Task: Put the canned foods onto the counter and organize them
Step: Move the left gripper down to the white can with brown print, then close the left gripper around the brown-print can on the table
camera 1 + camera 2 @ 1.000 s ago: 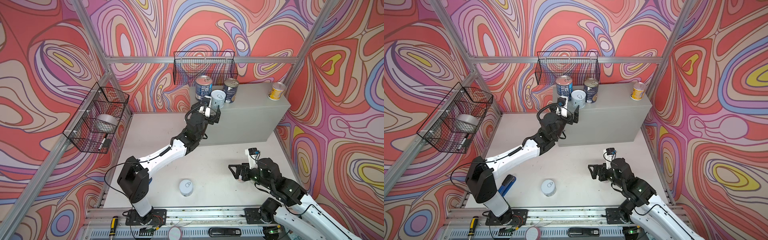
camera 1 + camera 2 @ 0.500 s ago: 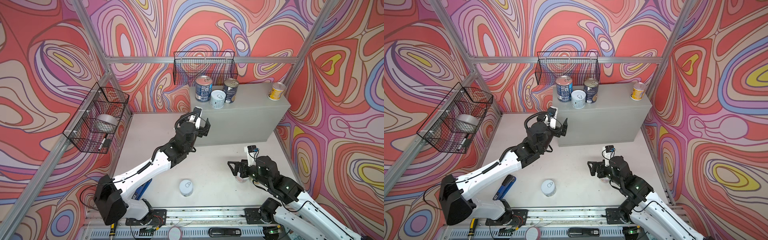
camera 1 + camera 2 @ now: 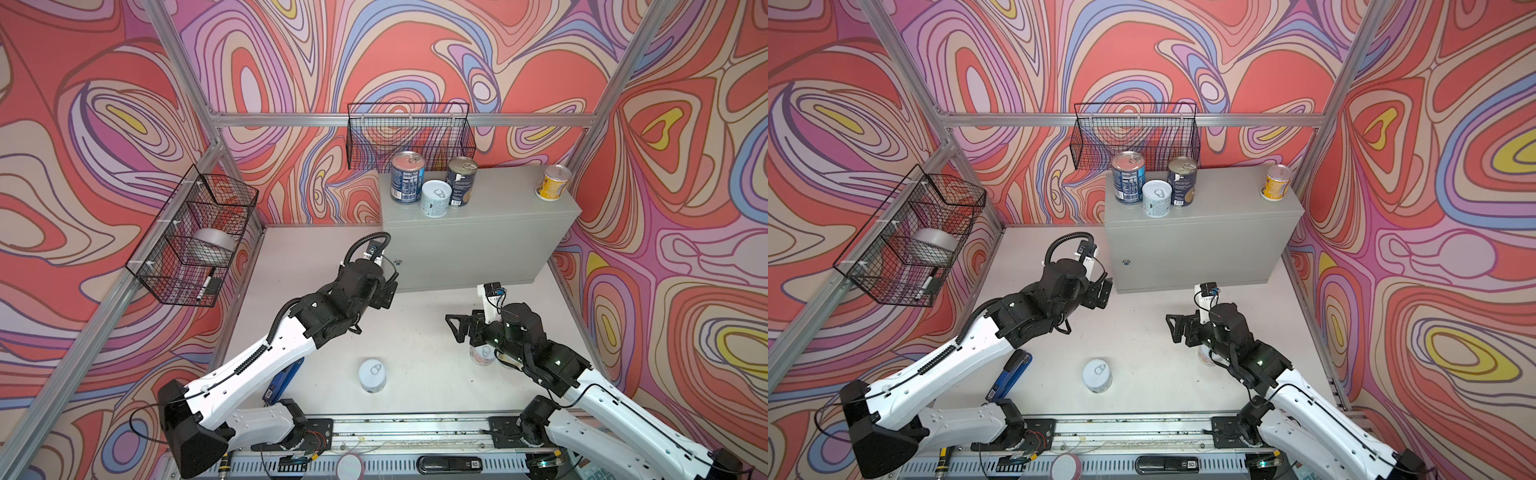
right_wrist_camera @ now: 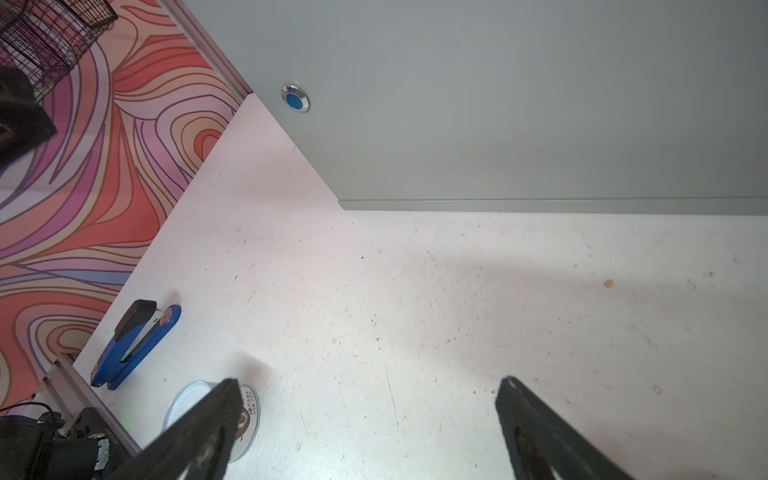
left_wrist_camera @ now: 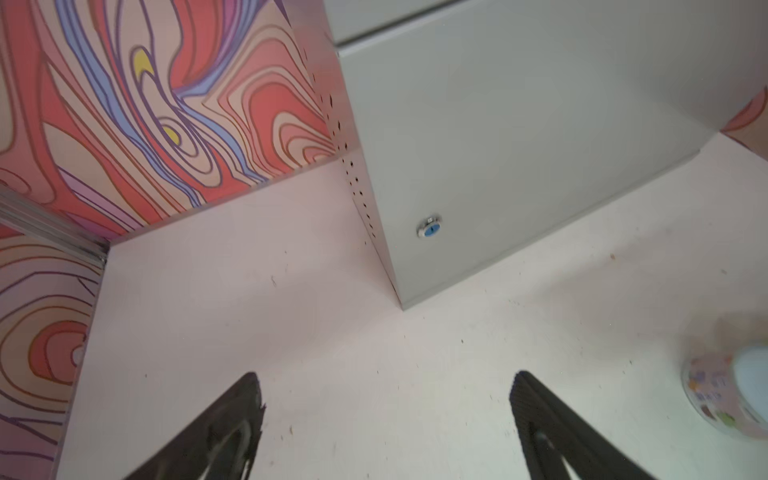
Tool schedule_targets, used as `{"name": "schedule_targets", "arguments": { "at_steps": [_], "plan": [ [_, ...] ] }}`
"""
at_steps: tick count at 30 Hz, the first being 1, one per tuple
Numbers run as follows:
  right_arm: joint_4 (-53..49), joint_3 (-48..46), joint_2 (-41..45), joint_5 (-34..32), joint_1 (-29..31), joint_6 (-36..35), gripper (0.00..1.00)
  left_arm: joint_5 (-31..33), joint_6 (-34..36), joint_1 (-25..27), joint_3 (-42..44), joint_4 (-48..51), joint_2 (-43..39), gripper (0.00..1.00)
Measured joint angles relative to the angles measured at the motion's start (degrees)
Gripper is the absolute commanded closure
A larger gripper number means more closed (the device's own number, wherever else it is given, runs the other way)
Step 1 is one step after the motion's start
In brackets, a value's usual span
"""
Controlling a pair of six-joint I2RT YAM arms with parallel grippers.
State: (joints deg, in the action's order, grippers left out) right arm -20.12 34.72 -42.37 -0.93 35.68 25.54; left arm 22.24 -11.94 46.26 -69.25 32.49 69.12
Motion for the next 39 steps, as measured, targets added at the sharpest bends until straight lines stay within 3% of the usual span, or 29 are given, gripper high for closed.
{"name": "schedule_targets", "arguments": {
  "at_steps": [6,17,23,39],
  "plan": [
    [1.77,-0.87,0.28,1.31,0.0,0.24,0.02,-7.93,-6.56,0.0,-1.14,15.08,-0.24,0.0],
    [3.04,-0.72,-1.95,10.29,0.0,1.14,0.01,-24.02,-10.43,0.59,3.82,22.12,2.62,0.03],
    [1.14,0.11,0.79,10.88,0.0,2.08,0.01,-26.84,-12.24,1.05,8.63,22.38,3.41,0.03],
    [-5.14,1.6,3.58,9.18,0.0,5.73,0.02,-27.21,-15.87,2.8,15.39,18.38,5.03,0.02]
  ]
}}
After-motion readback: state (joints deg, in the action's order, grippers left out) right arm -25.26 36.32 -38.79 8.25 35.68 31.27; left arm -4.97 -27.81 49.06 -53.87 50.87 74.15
